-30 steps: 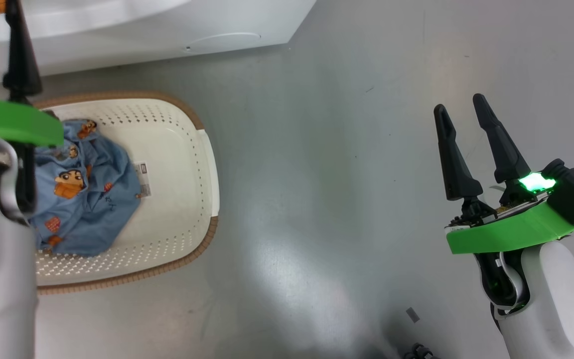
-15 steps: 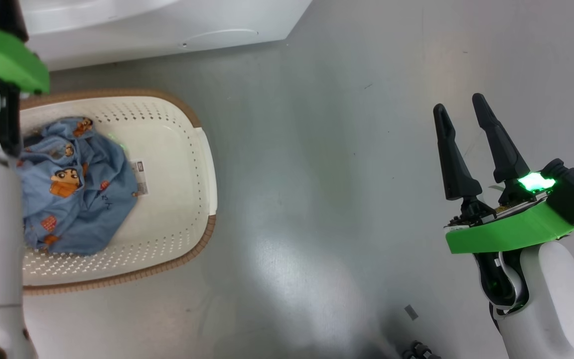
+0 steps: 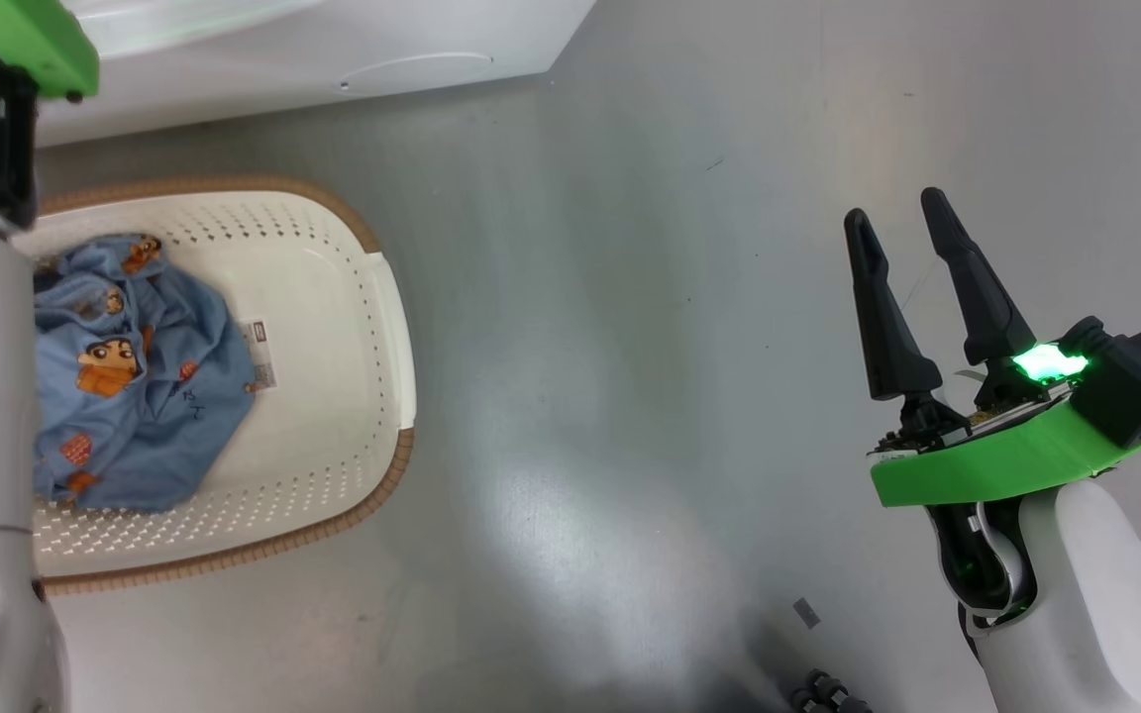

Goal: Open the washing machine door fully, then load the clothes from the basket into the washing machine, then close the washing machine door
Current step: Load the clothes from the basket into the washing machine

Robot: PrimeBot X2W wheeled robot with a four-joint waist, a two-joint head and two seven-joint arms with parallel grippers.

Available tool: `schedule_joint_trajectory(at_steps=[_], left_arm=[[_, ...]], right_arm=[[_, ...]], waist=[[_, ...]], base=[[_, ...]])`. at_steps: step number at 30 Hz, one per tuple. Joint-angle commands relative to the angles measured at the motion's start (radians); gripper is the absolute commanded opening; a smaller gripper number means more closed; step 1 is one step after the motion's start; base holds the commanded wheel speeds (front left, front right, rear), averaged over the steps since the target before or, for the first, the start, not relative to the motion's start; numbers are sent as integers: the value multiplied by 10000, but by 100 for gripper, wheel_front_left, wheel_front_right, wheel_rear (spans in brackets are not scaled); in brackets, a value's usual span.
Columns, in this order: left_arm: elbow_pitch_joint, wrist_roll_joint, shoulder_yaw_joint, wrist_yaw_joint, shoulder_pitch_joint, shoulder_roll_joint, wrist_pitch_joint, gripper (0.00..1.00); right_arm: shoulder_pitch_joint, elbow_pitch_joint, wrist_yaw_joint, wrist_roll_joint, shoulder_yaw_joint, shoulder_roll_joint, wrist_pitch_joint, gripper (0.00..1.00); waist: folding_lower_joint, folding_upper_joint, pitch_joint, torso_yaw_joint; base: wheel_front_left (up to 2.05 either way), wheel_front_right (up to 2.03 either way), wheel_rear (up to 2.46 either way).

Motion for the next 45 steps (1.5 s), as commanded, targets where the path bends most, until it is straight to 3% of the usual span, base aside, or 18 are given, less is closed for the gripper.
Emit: schedule_joint_trajectory(at_steps=[1, 9, 21, 30, 31, 32, 33, 45], left_arm=[[-114, 92, 52, -26, -324, 382, -189, 0], [402, 241, -139, 20, -991, 505, -489, 0], [1359, 456, -259, -24, -2936, 1186, -1634, 0], [2687, 816, -542, 318, -3944, 1638, -1683, 0], [2795, 764, -525, 289, -4015, 1618, -1715, 5], [2879, 520, -341, 214, -4067, 1551, -1810, 38], [2972, 396, -282, 115, -4086, 1489, -1846, 100], [3188, 269, -558, -8, -3838, 1093, -2309, 100]], right_arm=[[63, -188, 16, 37, 127, -13, -46, 100], [31, -205, 16, 70, 293, 71, -46, 100], [152, -264, 16, 161, 380, 437, -46, 100], [190, -352, 16, 169, 458, 647, -46, 100], [187, -359, 16, 169, 460, 662, -46, 100], [181, -373, 16, 159, 453, 675, -46, 100], [191, -392, 16, 144, 417, 687, -46, 100], [240, -416, 16, 17, 257, 681, -46, 100]], waist=[[0, -1, 0, -8], [0, -1, 89, -231], [0, -1, 457, -1084], [0, -1, 691, -1372], [0, -1, 702, -1381], [0, -1, 691, -1388], [0, -1, 658, -1369], [0, -1, 553, -892]], base=[[0, 0, 0], [0, 0, 0], [0, 0, 0], [0, 0, 0], [0, 0, 0], [0, 0, 0], [0, 0, 0], [0, 0, 0]])
